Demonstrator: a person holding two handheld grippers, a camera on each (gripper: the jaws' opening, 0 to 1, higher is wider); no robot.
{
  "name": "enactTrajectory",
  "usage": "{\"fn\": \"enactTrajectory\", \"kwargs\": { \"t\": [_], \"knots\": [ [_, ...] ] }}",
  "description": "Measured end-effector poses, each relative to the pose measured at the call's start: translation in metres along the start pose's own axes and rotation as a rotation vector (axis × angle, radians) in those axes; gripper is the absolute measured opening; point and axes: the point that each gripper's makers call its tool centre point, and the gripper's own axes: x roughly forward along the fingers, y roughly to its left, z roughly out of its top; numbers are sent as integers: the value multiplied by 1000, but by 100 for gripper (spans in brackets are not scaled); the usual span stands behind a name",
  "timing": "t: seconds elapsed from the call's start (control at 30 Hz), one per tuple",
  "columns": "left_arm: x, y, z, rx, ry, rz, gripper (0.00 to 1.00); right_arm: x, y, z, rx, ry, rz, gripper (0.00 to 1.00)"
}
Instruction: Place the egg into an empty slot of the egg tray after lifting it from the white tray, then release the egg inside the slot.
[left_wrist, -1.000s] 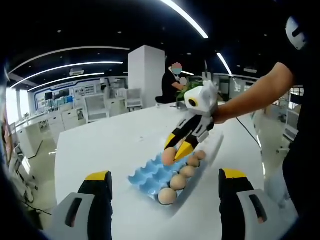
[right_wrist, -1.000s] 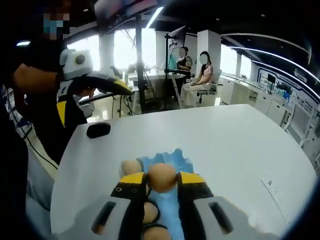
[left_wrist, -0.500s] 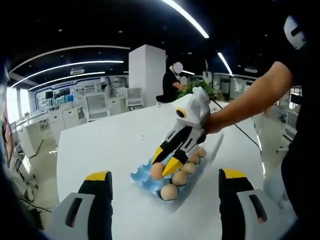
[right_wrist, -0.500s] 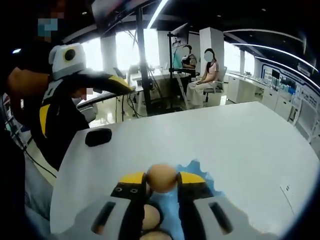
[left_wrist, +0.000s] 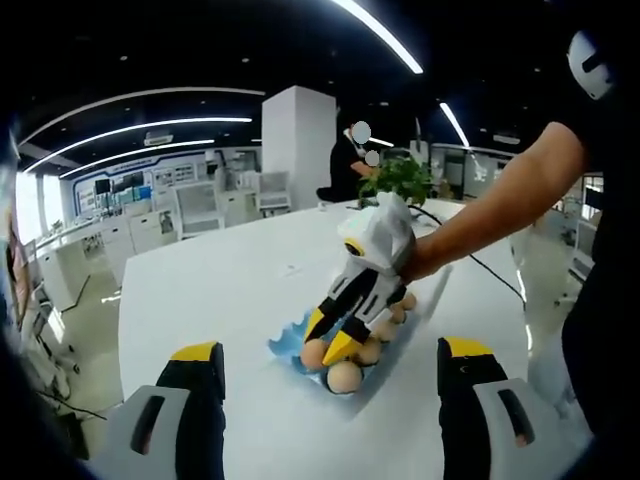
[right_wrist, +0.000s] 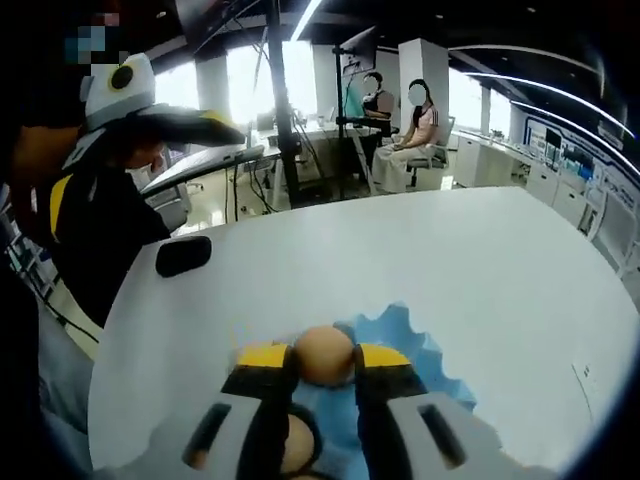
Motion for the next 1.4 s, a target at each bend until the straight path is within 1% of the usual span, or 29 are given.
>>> {"fn": "enactTrajectory", "kwargs": {
  "t": [0.03, 0.17, 0.23, 0.27, 0.3, 0.43, 0.5, 0.57, 0.6, 0.67, 0.73, 0.93, 1.2, 1.4],
  "knots": [
    [0, 0, 0, 1, 1, 1, 90, 0, 1, -1, -24, 12, -9, 26],
    [1, -2, 1, 2, 1, 0, 90, -1, 2, -3, -12, 22, -5, 25],
    [2, -4, 2, 2, -2, -2, 90, -2, 1, -13, -25, 58, -17, 24],
    [2, -4, 3, 3, -2, -1, 90, -1, 4, -8, -44, 25, -2, 24],
    [2, -4, 3, 3, -1, -1, 90, -2, 3, -11, -25, 34, -10, 24],
    [1, -4, 4, 4, -1, 0, 90, -4, 4, -12, -31, 32, -6, 25],
    [2, -4, 5, 6, -1, 0, 90, -6, 1, -12, -23, 24, -6, 28],
    [3, -6, 7, 8, -2, -3, 90, -11, 1, -9, -5, 7, -2, 28],
    [4, -6, 7, 9, -2, -4, 90, -14, -1, -8, -15, 4, -11, 28],
    [5, -7, 8, 9, -4, -7, 90, -18, -1, -7, -13, -1, -5, 27],
    [6, -8, 9, 14, -4, -9, 90, -22, -3, -6, -26, 0, -14, 27],
    [11, -13, 13, 18, -10, -23, 90, -39, -11, -10, -9, -9, -31, 27],
    [18, -20, 14, 25, -5, -41, 90, -67, -26, -26, 9, -8, -71, 28],
    [23, -23, 15, 28, -8, -53, 91, -89, -30, -37, 31, -15, -83, 30]
  ]
}}
